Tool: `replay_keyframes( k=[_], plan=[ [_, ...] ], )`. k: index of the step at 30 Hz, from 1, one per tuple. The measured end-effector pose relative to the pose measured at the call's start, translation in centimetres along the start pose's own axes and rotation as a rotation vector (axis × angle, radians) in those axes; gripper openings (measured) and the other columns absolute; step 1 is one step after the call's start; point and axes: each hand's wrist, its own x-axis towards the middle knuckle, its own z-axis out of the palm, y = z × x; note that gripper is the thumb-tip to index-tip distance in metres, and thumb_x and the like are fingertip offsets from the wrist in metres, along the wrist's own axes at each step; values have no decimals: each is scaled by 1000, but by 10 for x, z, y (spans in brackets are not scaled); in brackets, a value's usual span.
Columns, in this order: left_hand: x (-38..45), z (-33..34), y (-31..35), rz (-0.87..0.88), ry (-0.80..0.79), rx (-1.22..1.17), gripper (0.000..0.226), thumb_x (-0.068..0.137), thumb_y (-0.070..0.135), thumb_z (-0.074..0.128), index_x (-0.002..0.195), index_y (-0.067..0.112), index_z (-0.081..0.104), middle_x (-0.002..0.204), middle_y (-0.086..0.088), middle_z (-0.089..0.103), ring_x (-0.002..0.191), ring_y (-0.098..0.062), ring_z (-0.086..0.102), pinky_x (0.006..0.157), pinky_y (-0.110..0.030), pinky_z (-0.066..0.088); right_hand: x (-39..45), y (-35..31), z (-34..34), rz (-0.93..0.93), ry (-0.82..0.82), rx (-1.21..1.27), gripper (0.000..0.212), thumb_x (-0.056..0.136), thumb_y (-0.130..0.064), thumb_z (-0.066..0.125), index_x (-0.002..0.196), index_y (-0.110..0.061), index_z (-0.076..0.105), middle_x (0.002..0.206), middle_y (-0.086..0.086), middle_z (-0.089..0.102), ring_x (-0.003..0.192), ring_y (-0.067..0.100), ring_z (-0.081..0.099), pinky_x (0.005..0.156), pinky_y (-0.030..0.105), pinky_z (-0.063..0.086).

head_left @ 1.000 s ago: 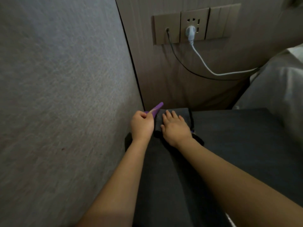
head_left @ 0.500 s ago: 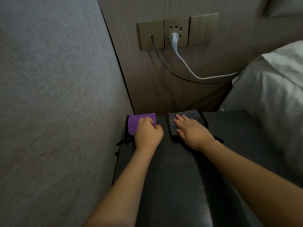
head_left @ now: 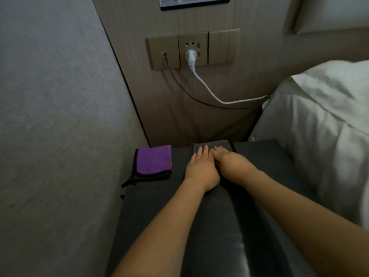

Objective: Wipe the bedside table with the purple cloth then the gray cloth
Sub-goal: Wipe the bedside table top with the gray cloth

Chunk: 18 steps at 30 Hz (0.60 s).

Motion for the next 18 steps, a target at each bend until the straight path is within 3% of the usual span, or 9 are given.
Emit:
replay_keyframes(
  k=[4,11,18],
  plan=[
    [0,0,-3,-21,-6,2,69,96,26,33,152,6,-3,161,-12,-10,149,-22,-6,121,-34,0,1,-2,10,-7,43,29,57,100,-16,32,150,-8,7,160,11,5,149,22,5,120,31,6],
    [4,4,16,-2,17,13,62,100,26,27,152,5,0,161,-12,-7,149,-24,-5,121,-35,1,-6,28,1,-52,26,38,56,100,-17,34,151,-11,10,161,6,7,149,17,6,120,28,8],
    [27,12,74,61,-7,16,64,100,27,28,152,4,0,161,-14,-7,149,-24,-5,121,-35,0,-28,86,-9,38,32,18,56,99,-18,36,150,-12,15,160,5,10,148,16,10,120,26,10]
  ],
)
